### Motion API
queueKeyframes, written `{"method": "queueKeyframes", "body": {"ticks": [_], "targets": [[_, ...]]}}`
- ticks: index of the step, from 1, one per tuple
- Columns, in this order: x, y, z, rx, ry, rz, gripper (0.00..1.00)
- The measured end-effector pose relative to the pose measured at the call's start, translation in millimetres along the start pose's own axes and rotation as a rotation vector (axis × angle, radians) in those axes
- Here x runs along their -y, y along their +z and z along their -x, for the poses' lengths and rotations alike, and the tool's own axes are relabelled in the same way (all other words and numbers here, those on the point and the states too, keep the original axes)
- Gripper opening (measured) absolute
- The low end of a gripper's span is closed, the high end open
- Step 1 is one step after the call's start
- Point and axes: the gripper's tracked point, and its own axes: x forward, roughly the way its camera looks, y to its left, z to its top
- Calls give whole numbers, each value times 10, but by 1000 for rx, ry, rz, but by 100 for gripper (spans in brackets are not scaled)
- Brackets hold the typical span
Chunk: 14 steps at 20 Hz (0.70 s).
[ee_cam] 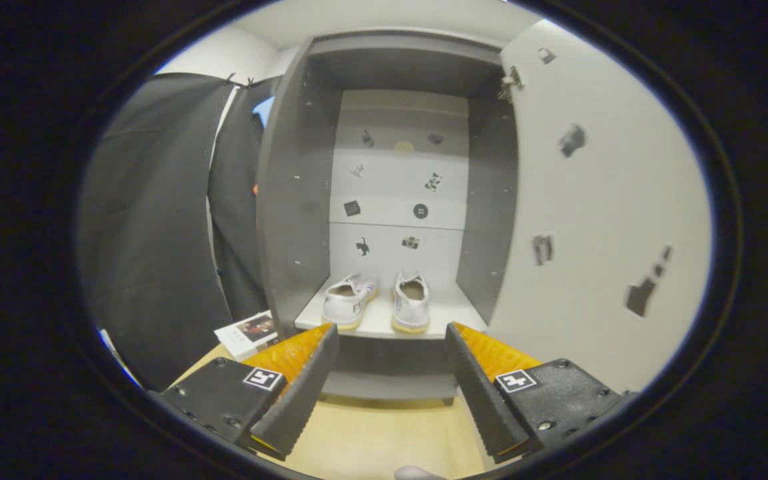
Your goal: Open the shoe cabinet door, grab the shoes and put them into the shoe cabinet, then close the shoe cabinet door.
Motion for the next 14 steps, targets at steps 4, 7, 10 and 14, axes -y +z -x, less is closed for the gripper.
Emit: {"method": "queueKeyframes", "body": {"ticks": [4,7,10,14], "targets": [[426,-95,855,-11,-36,-53,100],[801,-181,1424,-13,-88,-95,100],[1250,-209,1882,10,-168,-85,100],[1900,-328,2188,11,-264,-84,100]]}}
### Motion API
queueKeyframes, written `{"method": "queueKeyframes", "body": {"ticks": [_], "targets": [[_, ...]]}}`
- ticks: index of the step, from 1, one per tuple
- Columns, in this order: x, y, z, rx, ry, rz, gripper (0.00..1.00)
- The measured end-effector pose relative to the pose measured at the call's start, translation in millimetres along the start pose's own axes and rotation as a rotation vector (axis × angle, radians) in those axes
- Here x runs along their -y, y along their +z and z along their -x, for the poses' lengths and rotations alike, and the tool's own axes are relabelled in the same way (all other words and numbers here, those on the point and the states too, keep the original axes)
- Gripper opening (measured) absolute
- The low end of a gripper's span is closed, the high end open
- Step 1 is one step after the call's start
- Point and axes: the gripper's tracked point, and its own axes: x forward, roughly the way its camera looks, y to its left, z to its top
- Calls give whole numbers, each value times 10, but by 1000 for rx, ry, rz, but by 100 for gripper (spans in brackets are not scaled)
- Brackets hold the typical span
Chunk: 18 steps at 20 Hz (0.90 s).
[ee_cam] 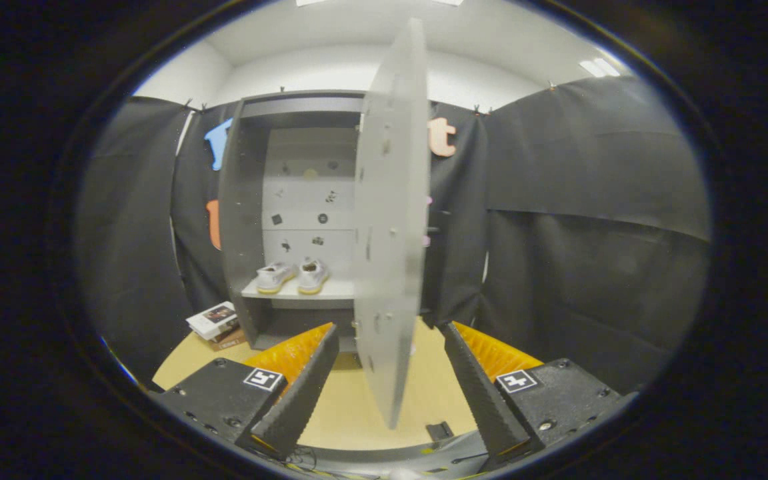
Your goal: Open the shoe cabinet door, grab the shoes and put them into the shoe cabinet, then close the shoe cabinet door.
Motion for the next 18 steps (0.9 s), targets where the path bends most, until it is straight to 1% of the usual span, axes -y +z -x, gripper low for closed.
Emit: {"method": "queueKeyframes", "body": {"ticks": [2,4,6,7,11,14,15,18], "targets": [[325,43,-69,10,-23,-21,100],[623,121,-255,33,-33,-40,100],[815,191,-525,46,-20,-44,100],[841,220,-654,45,4,-44,100],[687,353,-986,57,136,-36,99],[634,428,-1049,88,184,-1,98],[555,485,-1039,104,225,-2,98],[456,473,-1041,74,273,16,94]]}}
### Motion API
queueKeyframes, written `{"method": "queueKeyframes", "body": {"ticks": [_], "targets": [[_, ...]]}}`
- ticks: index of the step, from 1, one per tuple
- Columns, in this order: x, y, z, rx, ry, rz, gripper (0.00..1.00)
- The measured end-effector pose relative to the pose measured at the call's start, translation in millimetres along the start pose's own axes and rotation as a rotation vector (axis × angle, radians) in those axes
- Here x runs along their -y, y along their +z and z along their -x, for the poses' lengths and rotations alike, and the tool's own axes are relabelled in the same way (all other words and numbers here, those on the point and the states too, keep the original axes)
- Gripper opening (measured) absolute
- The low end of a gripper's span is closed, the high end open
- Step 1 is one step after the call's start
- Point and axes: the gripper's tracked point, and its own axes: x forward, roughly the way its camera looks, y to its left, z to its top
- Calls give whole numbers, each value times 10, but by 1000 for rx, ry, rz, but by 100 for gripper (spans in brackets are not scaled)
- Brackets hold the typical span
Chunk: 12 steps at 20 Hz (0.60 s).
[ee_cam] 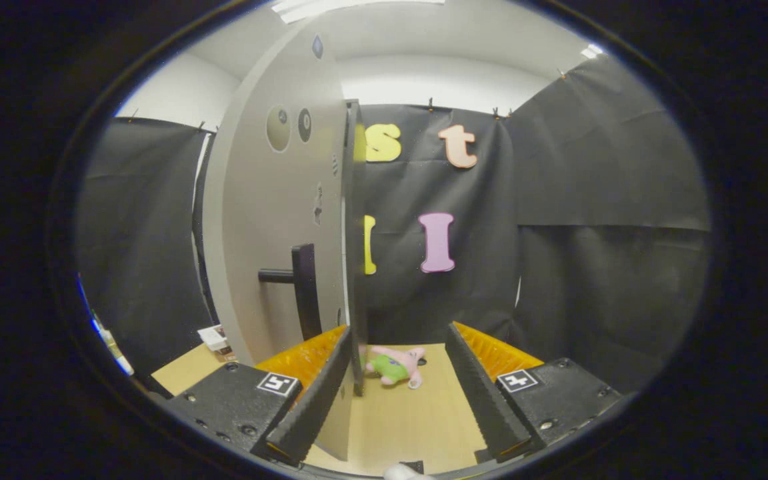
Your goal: Open the shoe cabinet door, grab the shoes and put them into the shoe cabinet, then close the shoe cabinet door.
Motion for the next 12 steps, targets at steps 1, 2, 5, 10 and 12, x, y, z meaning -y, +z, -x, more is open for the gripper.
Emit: {"method": "queueKeyframes", "body": {"ticks": [1,2,5,10,12], "targets": [[-81,5,-6,-3,15,1,94],[-220,1,10,-11,31,2,93],[-684,-42,22,-15,77,22,93],[-1460,-60,-133,-14,136,30,93],[-1741,-62,-226,-12,155,17,93]]}}
